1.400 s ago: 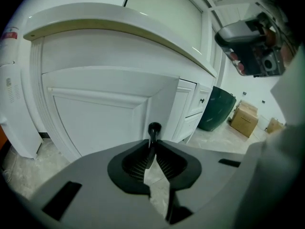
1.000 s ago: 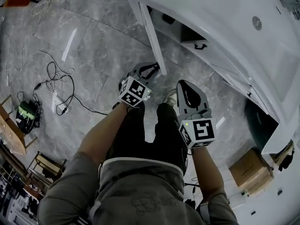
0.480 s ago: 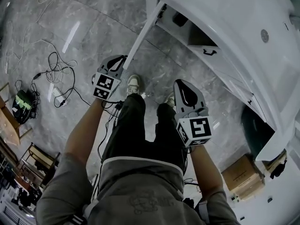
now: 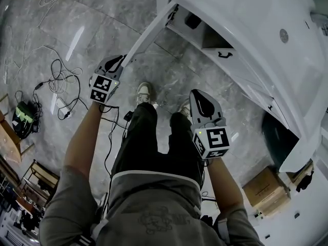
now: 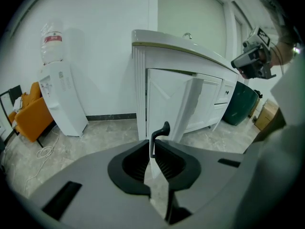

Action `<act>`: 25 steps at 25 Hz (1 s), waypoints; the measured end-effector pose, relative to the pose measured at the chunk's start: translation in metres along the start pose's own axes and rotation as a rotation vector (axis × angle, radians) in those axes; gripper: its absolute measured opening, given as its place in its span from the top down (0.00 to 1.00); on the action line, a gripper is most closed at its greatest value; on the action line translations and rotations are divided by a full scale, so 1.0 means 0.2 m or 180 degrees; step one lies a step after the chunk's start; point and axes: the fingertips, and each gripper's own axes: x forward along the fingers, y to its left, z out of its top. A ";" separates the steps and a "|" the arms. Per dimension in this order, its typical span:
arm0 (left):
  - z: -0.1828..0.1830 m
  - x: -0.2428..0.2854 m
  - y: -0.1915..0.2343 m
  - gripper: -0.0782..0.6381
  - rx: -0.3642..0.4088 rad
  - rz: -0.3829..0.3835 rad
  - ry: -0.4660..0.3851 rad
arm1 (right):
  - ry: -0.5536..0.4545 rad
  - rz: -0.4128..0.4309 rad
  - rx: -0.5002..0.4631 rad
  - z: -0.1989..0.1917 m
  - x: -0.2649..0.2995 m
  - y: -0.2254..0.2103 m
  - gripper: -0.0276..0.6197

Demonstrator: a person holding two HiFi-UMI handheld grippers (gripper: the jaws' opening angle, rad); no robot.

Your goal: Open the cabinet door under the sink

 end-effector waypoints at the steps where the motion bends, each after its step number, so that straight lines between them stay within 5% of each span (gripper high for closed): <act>1: -0.01 -0.02 0.01 0.84 -0.0050 0.0026 -0.0015 | -0.0003 -0.0013 0.0007 0.00 -0.01 -0.01 0.91; 11: 0.16 -0.41 -0.04 0.84 -0.0248 0.0148 -0.0236 | -0.0199 -0.0035 0.0309 0.16 -0.18 -0.01 0.91; 25: 1.20 -0.72 -0.30 0.85 0.0285 -0.0011 -0.0727 | -0.0671 -0.0235 0.0016 0.72 -0.60 -0.05 0.91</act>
